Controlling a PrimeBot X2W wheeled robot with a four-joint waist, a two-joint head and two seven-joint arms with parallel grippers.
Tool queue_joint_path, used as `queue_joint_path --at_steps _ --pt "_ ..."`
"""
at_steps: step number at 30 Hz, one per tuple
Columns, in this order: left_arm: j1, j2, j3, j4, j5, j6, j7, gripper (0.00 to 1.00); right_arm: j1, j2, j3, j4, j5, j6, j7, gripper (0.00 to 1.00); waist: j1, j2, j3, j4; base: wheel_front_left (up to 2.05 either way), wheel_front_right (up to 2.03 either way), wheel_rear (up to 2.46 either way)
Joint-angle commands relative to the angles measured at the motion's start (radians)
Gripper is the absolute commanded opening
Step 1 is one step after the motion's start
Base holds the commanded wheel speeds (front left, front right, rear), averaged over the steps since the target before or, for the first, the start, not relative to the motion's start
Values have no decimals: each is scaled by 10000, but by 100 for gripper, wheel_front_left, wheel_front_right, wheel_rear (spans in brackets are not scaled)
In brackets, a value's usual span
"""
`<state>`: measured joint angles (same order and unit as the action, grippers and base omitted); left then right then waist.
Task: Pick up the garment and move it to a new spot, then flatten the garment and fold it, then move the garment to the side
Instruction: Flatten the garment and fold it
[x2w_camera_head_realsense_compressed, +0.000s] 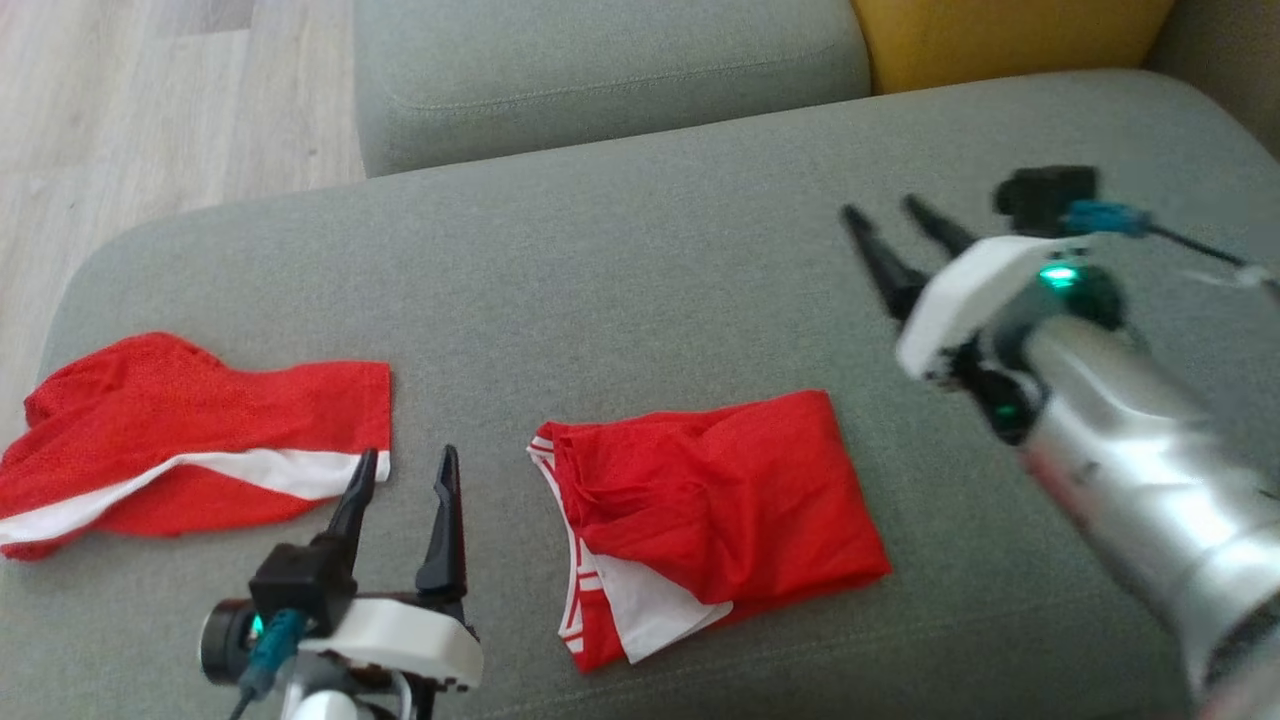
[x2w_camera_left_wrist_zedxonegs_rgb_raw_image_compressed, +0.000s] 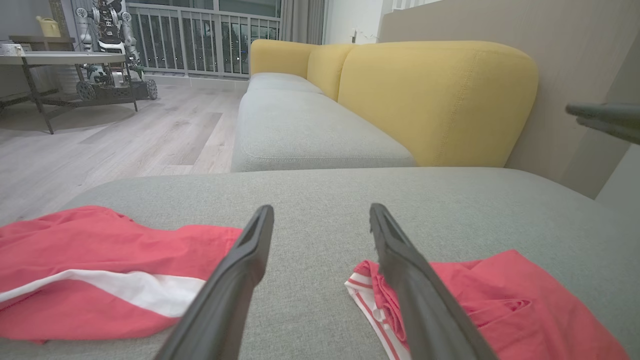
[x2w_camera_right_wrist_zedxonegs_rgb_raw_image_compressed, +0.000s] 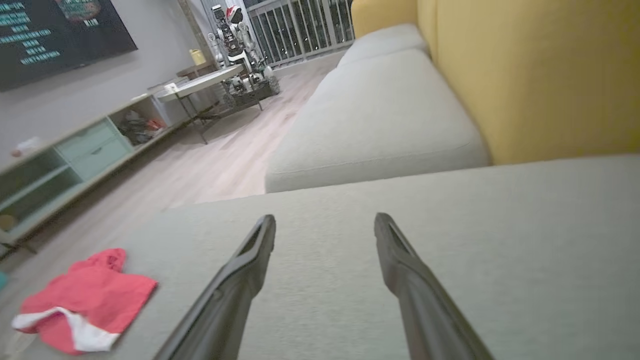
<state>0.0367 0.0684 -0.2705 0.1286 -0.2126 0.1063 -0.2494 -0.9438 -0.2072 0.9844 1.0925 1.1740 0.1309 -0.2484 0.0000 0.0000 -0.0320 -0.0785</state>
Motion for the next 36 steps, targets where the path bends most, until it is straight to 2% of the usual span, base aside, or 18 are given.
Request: queue_joint_path --at_steps 1,4,6,8,10,13,18,24,32,33,34,36 --pt "-381 -29 509 -448 31 35 -124 100 402 -343 -819 -518 -1188 -2 -132 100 0 0 42 -11 0 0 0" --pt "-322 -74 732 -563 -188 7 -124 100 1554 -840 -3077 -1832 -3879 -2 -132 100 0 0 108 -37 0 0 0" --pt "-271 -89 864 -639 -96 33 -124 100 2741 -813 -4796 -3043 -5700 -2 -132 100 0 0 132 -38 0 0 0" --pt "-215 -97 957 -724 132 57 -124 100 4081 -487 -6402 -4355 -7505 -2 -133 100 0 0 149 -9 0 0 0" --pt "-159 -112 1085 -812 236 58 -124 100 5356 165 -7784 -5602 -8909 -2 -133 100 0 0 167 38 0 0 0" --pt "-86 -131 1204 -977 440 23 -124 100 6779 1019 -8932 -7135 -10517 -2 -133 100 0 0 190 107 0 0 0" --pt "24 -157 1308 -1171 713 -60 -124 100 8039 1498 -9484 -8598 -11640 -2 -133 100 0 0 226 199 0 0 0" --pt "179 -171 1267 -1028 856 -70 -124 100 8475 1562 -9564 -9052 -11827 -2 -133 100 0 0 233 223 0 0 0" --pt "136 -179 1028 -869 777 11 -124 100 8506 1567 -9532 -8960 -11762 -2 -133 100 0 0 249 384 0 0 0" --pt "106 -179 1009 -871 769 16 -124 100 8503 1567 -9444 -8865 -11724 -2 -133 47 0 0 261 430 0 0 0" --pt "75 -179 995 -870 764 14 -124 100 8500 1568 -9348 -8781 -11734 -2 -133 0 0 0 274 488 0 0 0" --pt "32 -180 985 -845 758 -21 -124 100 8457 1568 -8969 -8531 -11774 -2 -133 0 0 0 319 676 0 0 0"
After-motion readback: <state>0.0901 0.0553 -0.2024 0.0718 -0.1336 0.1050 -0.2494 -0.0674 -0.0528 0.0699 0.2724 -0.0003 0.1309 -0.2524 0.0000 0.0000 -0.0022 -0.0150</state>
